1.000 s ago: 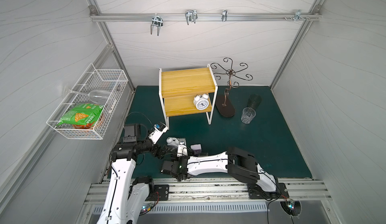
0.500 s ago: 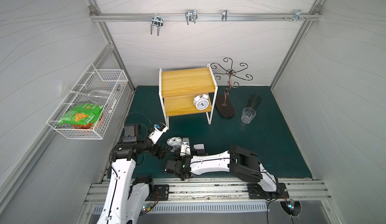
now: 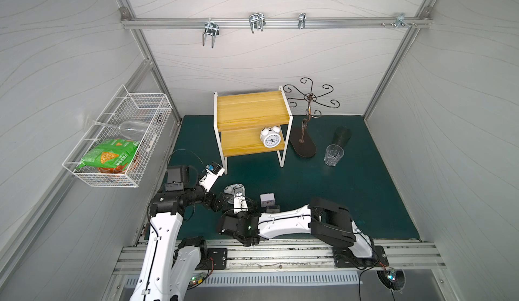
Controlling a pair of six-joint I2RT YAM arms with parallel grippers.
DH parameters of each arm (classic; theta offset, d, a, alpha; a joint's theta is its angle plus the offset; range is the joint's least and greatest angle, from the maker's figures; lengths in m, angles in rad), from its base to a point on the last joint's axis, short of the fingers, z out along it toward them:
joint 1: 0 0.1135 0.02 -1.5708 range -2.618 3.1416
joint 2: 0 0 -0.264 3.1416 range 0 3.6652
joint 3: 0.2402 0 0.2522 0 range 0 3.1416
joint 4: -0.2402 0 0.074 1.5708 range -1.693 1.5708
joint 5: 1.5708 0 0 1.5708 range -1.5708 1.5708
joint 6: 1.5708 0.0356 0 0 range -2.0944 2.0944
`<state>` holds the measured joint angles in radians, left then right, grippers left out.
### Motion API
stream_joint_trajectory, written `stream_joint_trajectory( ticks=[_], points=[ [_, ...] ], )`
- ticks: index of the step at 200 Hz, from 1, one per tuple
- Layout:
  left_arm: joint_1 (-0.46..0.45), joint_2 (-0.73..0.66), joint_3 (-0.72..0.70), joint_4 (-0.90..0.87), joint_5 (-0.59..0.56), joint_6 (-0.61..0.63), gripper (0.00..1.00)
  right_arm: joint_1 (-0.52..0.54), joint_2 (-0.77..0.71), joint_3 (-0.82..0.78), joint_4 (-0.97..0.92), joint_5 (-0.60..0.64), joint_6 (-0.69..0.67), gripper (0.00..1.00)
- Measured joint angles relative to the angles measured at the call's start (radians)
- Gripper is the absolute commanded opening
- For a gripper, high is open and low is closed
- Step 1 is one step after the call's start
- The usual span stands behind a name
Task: Place the alarm clocks on the shelf by style
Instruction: Pick up the alarm from the center of the board.
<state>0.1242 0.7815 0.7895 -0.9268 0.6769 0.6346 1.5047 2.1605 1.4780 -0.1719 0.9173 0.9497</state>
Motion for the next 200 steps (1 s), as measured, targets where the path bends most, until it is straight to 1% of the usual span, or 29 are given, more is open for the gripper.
stream_joint_trajectory(
  ticks=[61, 200],
  points=[
    [0.000, -0.001, -0.001, 0.006, -0.007, -0.002, 0.99, -0.019, 0.001, 0.006, 0.057, -0.019, -0.060, 0.99],
    [0.000, -0.003, -0.013, 0.027, -0.011, -0.002, 0.99, -0.041, 0.066, 0.042, 0.063, -0.019, -0.087, 0.99]
  ],
)
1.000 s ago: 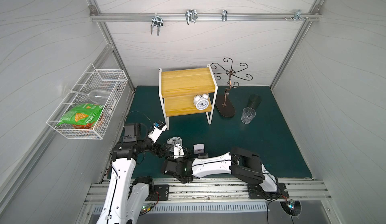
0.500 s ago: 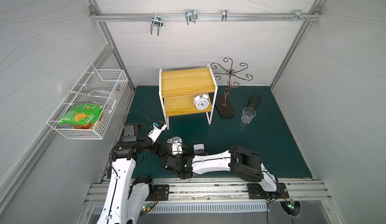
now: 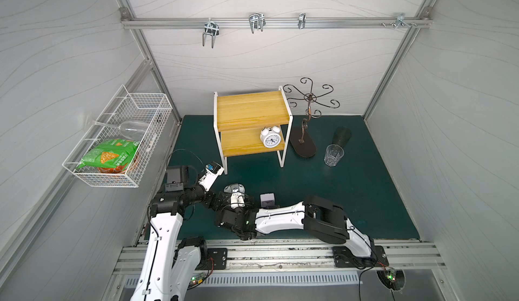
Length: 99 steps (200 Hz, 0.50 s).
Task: Place the alarm clocks on the shelf by style
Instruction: Pick up the alarm from the center of the board.
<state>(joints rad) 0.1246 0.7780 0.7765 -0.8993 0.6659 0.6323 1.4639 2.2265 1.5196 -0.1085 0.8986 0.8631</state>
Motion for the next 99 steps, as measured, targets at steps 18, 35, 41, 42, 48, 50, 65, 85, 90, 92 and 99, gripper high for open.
stream_joint_trajectory(
  ticks=[18, 35, 41, 42, 48, 50, 65, 85, 90, 92, 99],
  points=[
    [0.000, 0.000, -0.001, 0.001, 0.000, 0.000, 0.99, -0.005, 0.006, 0.000, 0.004, 0.000, -0.001, 0.98],
    [0.000, 0.000, -0.001, 0.002, 0.000, 0.000, 0.99, -0.007, 0.008, 0.000, 0.006, 0.001, -0.007, 0.95],
    [0.000, 0.000, -0.001, 0.003, 0.000, 0.000, 0.99, -0.007, 0.009, 0.000, 0.008, 0.001, -0.008, 0.93],
    [0.000, 0.000, -0.001, 0.003, 0.000, 0.000, 0.99, -0.007, 0.009, 0.000, 0.008, 0.001, -0.009, 0.93],
    [0.000, 0.000, -0.001, 0.003, 0.000, 0.000, 0.99, -0.007, 0.010, 0.000, 0.012, 0.002, -0.013, 0.92],
    [0.000, 0.000, -0.001, 0.003, 0.000, 0.000, 0.99, -0.007, 0.010, 0.000, 0.013, 0.001, -0.015, 0.91],
    [0.000, 0.000, -0.001, 0.006, 0.000, 0.000, 0.99, -0.007, 0.011, 0.000, 0.021, 0.002, -0.022, 0.88],
    [0.000, 0.000, -0.001, 0.007, 0.000, 0.000, 0.99, -0.007, 0.012, 0.000, 0.027, 0.002, -0.026, 0.83],
    [0.000, 0.000, -0.001, 0.007, 0.000, 0.000, 0.99, -0.007, 0.012, 0.000, 0.028, 0.002, -0.026, 0.82],
    [0.000, 0.000, -0.001, 0.007, 0.000, 0.000, 0.99, -0.007, 0.012, 0.000, 0.029, 0.002, -0.026, 0.82],
    [0.000, 0.000, -0.001, 0.007, 0.000, 0.000, 0.99, -0.007, 0.012, 0.000, 0.031, 0.003, -0.027, 0.81]
  ],
)
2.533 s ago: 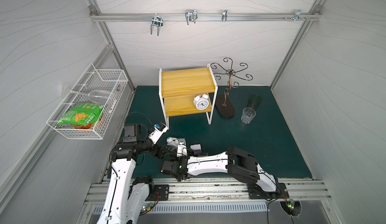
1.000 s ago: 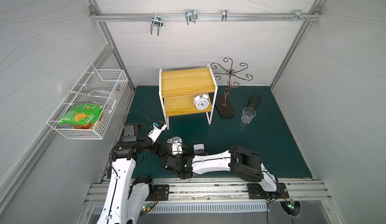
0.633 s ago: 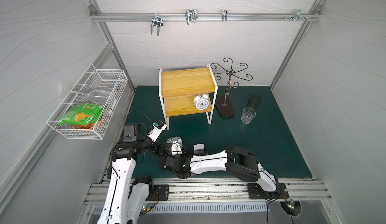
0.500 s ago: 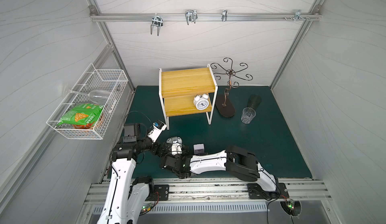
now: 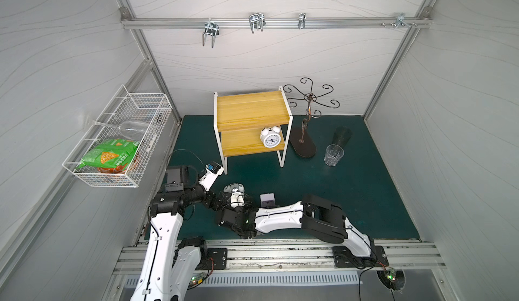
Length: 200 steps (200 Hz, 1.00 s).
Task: Place the alarm clocks on the shelf by style
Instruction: Pick up the alarm from the center of the board.
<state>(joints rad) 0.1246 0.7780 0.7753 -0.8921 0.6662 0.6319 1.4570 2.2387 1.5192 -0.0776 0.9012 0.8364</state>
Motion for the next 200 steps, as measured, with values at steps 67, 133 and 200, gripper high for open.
stream_joint_trajectory(
  ticks=[67, 133, 200],
  points=[
    [0.000, 0.000, -0.001, 0.000, 0.000, -0.003, 0.99, 0.002, -0.012, -0.048, 0.057, 0.017, -0.022, 0.75],
    [0.000, -0.005, -0.001, 0.016, -0.004, -0.040, 0.99, 0.007, -0.156, -0.235, 0.068, 0.028, -0.029, 0.72],
    [0.000, -0.005, -0.005, 0.030, -0.004, -0.062, 0.99, -0.018, -0.301, -0.264, 0.044, 0.008, -0.084, 0.70]
  ],
)
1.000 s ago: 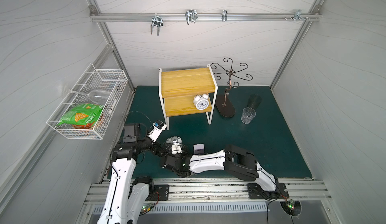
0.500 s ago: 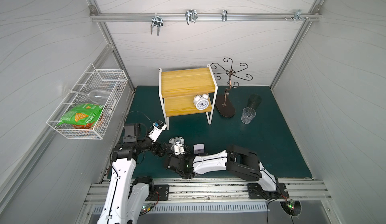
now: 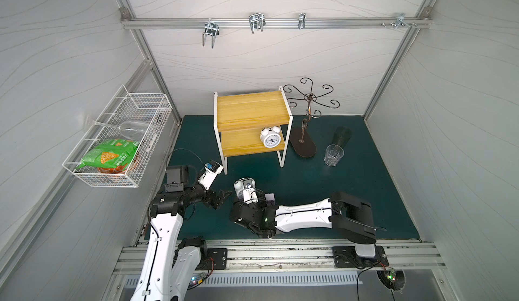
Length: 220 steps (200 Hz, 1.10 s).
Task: Place the alarm clocks on the shelf by style
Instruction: Pick up the alarm from the center of the board, then place the alarm on the shelf.
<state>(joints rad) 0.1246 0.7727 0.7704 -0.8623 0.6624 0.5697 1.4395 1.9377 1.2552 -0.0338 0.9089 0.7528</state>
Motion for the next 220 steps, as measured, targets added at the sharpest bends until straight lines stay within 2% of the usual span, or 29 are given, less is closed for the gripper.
stream_joint_trajectory(
  ticks=[74, 220],
  points=[
    [0.000, -0.010, -0.037, 0.015, 0.015, -0.011, 0.99, -0.080, -0.078, 0.024, -0.059, -0.053, -0.098, 0.68],
    [0.000, -0.012, -0.083, 0.059, 0.053, -0.051, 0.99, -0.188, -0.059, 0.352, -0.121, -0.144, -0.279, 0.66]
  ],
)
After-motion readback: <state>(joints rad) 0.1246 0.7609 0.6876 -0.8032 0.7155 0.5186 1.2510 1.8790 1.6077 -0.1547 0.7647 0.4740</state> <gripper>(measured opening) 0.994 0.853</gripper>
